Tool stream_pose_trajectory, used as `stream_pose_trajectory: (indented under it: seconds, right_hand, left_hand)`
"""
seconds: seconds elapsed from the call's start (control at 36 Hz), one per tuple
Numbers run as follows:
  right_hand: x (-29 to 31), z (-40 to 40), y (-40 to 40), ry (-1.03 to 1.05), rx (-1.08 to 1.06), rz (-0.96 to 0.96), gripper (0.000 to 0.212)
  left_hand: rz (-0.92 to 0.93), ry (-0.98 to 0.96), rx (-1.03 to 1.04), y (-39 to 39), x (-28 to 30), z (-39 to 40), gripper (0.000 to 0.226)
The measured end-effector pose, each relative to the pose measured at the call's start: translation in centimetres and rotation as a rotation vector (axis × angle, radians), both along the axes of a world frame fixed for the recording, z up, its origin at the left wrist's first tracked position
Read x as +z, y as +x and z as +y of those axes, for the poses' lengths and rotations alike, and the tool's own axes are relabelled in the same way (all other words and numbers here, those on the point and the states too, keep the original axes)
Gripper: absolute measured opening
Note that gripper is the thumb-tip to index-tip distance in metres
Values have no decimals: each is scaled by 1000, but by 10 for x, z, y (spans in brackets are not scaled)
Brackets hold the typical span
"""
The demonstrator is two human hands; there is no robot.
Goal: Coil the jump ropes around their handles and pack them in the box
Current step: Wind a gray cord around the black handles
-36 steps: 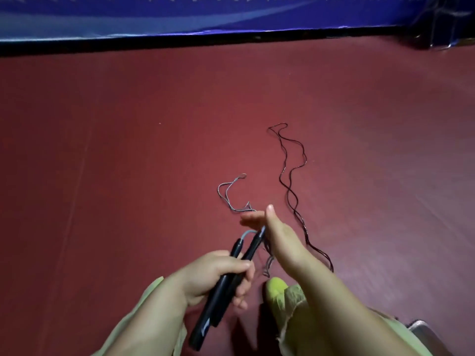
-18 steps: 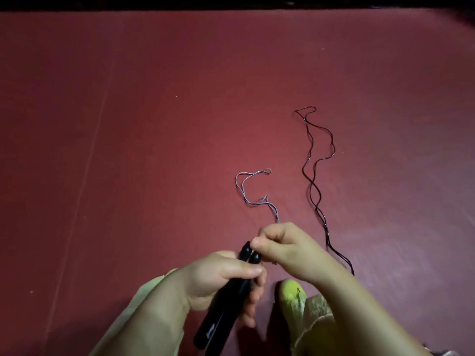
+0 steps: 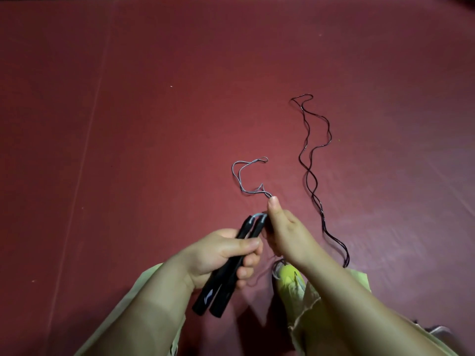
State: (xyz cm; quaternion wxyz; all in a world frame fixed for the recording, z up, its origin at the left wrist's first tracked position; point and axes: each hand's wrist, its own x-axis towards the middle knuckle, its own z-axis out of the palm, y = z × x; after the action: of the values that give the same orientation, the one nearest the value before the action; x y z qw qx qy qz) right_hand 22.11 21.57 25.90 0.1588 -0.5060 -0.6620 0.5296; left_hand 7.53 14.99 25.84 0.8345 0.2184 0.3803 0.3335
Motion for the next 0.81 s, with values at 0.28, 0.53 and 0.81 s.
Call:
stream_pose_trajectory:
  seconds: [0.28, 0.53, 0.81]
  right_hand:
    - [-5, -4, 0, 98, 160, -158, 74]
    - [20, -6, 5, 289, 347, -296, 79]
    - [37, 5, 22, 303, 429, -210, 19]
  left_hand:
    - [-264, 74, 471, -10, -2, 18, 46]
    - [287, 120, 453, -3, -5, 21, 32]
    - [712, 256, -304, 13, -20, 9, 12]
